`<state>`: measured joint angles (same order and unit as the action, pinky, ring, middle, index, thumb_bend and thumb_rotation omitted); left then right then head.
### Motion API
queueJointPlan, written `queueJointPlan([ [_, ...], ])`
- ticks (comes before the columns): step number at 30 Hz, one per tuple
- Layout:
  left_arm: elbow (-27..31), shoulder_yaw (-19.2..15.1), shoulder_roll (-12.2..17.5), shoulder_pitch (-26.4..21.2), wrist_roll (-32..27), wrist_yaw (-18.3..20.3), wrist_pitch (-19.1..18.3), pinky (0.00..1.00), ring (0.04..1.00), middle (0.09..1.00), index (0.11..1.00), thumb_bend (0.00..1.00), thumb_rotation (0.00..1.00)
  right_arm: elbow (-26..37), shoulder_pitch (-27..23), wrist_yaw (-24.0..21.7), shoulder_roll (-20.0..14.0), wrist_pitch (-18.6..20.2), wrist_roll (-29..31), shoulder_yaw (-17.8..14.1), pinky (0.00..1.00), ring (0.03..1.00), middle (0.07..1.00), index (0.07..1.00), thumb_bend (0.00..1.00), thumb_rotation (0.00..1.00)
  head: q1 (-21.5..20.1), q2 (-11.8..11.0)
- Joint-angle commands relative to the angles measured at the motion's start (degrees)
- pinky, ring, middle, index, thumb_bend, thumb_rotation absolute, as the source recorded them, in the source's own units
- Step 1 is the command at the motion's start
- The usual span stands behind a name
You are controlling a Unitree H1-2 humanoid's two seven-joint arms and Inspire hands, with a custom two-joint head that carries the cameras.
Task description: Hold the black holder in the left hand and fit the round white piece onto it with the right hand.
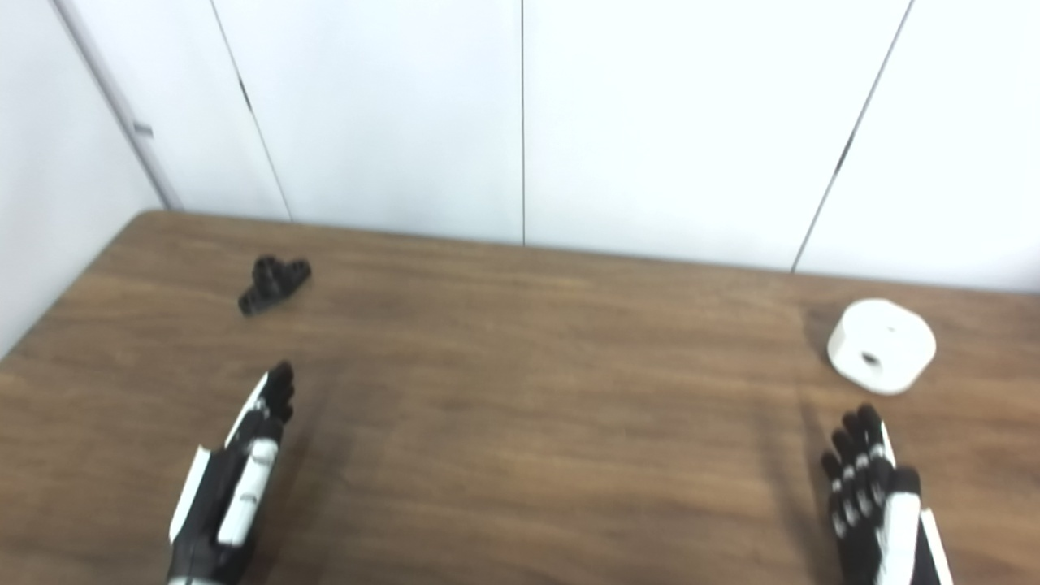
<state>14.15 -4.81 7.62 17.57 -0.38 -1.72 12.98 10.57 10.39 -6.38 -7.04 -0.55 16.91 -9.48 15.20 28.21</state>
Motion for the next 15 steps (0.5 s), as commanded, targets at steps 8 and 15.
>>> queueJointPlan([
  [8, 6.72, -2.72, -0.32, -2.19, 11.30, -3.05, -7.33, 0.90, 0.941, 0.948, 0.942, 0.50, 0.40, -2.24, 3.92, -1.00, -0.50, -0.23, -0.52, -0.02, 1.00, 1.000, 0.999, 1.000, 0.68, 1.00, 0.82, -0.31],
  [15, 4.82, -5.92, 0.09, -7.27, 12.65, -6.25, -8.62, 0.91, 0.954, 0.959, 0.921, 0.59, 0.20, -2.65, 3.87, -1.12, -0.34, -0.84, -0.41, -0.21, 1.00, 1.000, 1.000, 1.000, 0.67, 1.00, 1.37, -1.30],
])
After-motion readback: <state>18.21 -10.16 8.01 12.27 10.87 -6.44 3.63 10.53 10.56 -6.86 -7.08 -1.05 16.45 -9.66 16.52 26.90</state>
